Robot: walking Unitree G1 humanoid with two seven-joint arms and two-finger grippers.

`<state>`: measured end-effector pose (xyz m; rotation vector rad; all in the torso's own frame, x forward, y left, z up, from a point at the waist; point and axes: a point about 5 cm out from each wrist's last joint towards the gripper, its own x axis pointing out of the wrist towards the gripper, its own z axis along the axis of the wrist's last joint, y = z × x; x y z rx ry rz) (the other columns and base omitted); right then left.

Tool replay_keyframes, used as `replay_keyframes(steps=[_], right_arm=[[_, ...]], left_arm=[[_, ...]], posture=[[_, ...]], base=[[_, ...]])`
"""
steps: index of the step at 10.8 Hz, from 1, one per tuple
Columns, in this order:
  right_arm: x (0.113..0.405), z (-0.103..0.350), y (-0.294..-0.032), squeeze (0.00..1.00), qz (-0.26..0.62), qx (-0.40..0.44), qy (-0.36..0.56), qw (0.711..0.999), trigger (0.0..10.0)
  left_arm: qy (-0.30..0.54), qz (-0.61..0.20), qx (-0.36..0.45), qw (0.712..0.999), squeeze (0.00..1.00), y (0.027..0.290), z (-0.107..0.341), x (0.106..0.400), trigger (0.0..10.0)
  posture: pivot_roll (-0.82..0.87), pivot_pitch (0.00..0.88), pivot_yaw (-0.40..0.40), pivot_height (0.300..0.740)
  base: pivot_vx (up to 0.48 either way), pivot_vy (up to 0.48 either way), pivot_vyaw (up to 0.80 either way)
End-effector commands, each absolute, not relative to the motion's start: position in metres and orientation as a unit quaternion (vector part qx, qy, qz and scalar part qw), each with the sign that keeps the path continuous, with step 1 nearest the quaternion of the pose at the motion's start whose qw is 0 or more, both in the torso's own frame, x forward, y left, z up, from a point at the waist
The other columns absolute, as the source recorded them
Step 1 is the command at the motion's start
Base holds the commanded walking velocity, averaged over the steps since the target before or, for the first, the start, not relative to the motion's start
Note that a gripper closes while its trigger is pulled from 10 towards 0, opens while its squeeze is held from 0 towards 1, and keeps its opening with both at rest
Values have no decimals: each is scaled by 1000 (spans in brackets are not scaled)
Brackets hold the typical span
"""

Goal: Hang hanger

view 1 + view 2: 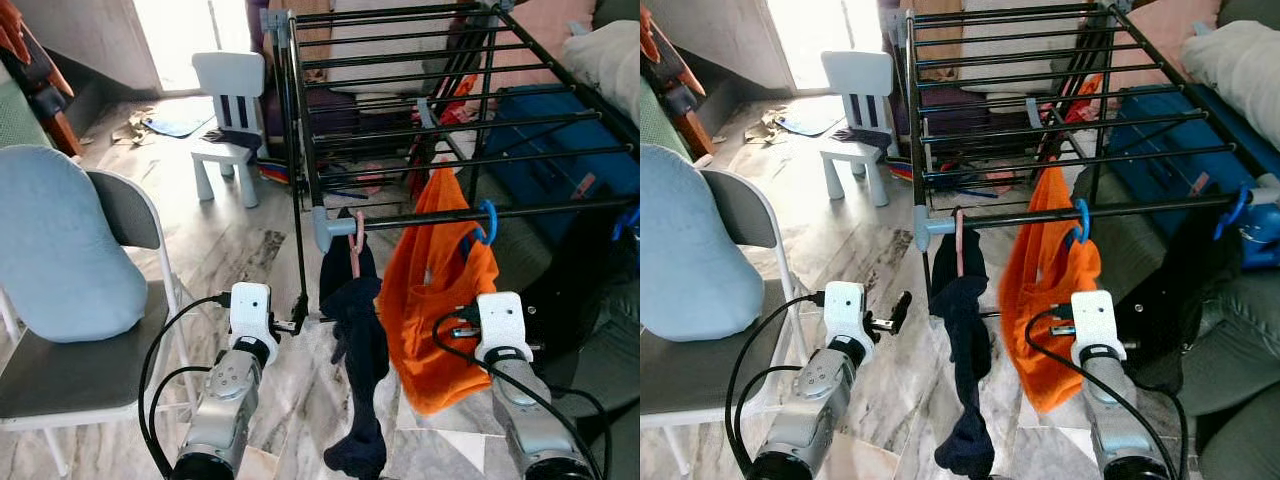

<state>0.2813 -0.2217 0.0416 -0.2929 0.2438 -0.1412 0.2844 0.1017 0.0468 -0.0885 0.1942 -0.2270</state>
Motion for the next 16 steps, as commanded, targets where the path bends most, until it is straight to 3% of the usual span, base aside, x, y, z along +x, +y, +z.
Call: replay_keyframes(steps=[1,13,16], right_arm=[[288,52,-220,0,-67,-145,101,982,10000],[290,51,-217,0,-62,-142,107,982,10000],[297,68,-218,0,-76,-155,55,983,10000]], left_arm=[[96,-113,-39,988,0,101,48,286,10000],[99,-119,-33,987,0,98,47,286,10000],[95,-119,-40,988,0,102,48,287,10000]], posture=[[-182,0,21,740],[-189,0,15,740],[-192,0,21,740]], base=[[-255,0,0],[-275,0,0],[-95,0,0]])
